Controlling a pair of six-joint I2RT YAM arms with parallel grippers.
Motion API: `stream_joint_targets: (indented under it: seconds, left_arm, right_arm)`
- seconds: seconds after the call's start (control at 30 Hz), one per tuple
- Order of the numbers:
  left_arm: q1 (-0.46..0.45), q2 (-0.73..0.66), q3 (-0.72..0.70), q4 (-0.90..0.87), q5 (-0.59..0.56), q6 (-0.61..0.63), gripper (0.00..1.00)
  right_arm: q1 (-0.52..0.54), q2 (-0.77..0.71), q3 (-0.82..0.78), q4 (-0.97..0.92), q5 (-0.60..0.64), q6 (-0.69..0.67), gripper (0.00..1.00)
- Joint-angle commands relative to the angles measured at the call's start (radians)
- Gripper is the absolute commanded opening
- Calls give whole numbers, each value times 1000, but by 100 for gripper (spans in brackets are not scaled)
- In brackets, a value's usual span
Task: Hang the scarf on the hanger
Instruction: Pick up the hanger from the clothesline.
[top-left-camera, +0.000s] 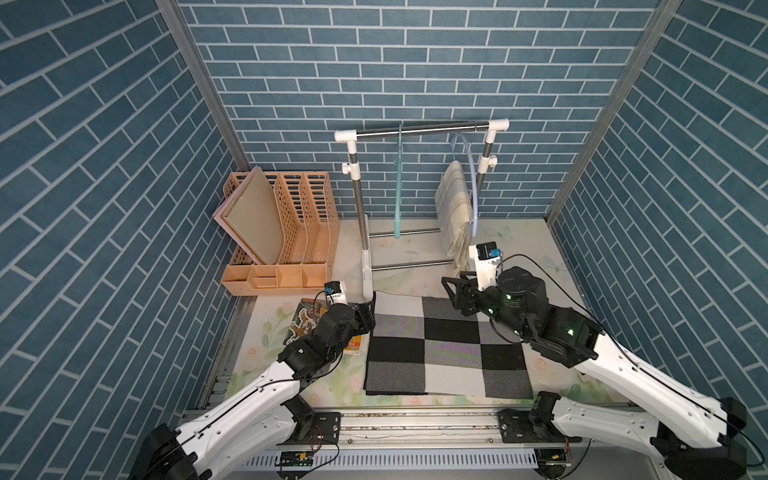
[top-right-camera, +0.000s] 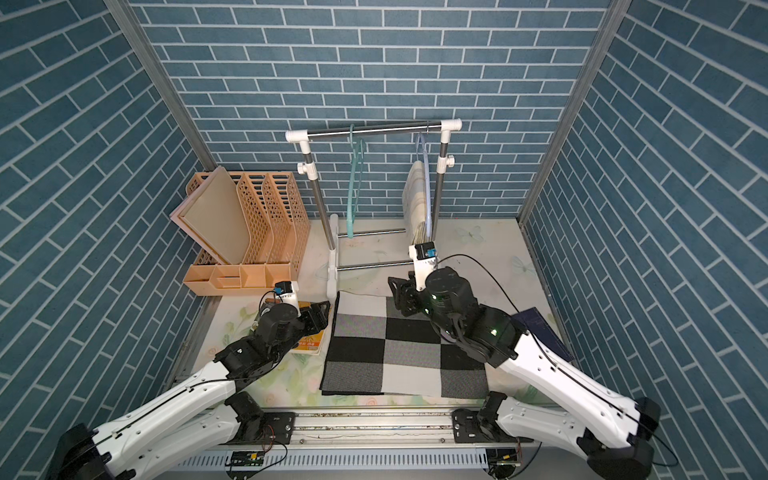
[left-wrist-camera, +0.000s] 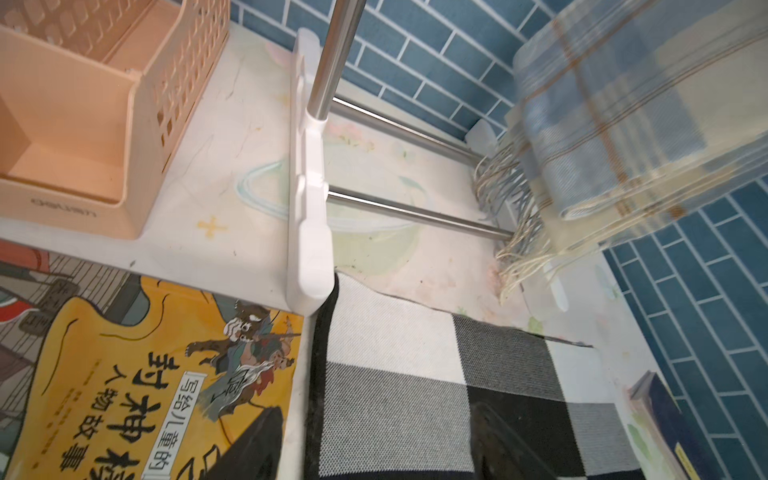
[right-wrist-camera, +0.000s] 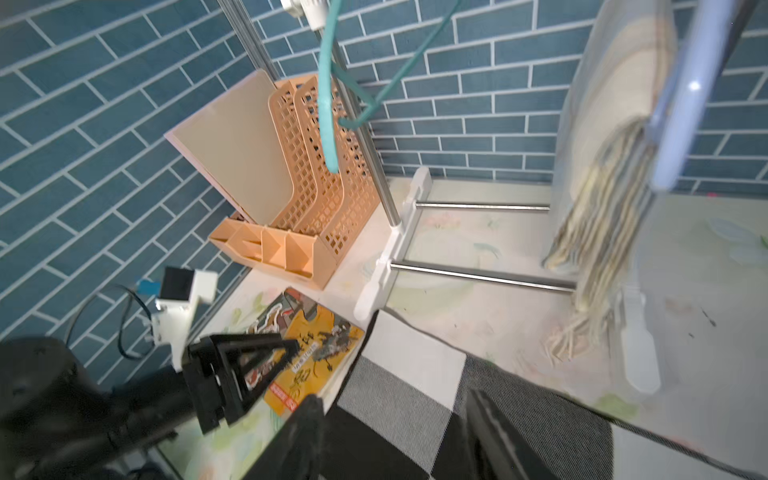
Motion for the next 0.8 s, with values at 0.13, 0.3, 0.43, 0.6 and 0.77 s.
stream_joint_targets:
  seconds: [0.13,0.3,0.43,0.6,0.77]
  left_arm:
    - [4,4,-63,81,-7,-21,74]
    - [5,-9,-101,113,1,-27,74]
    - [4,-9,-135,155,33,-40,74]
    - [4,11,-170,210,65,-56,74]
    - [3,37,-185,241,87,-64,74]
  right_arm:
    - [48,321,319,109,245,-9,63]
    - [39,544,588,52,304,-50,67]
    - [-1,699,793,-25,327,-40,67]
    - [-87,898,1074,-187,286,-6,66]
    - [-124,1008,1211,-246,256,-10,58]
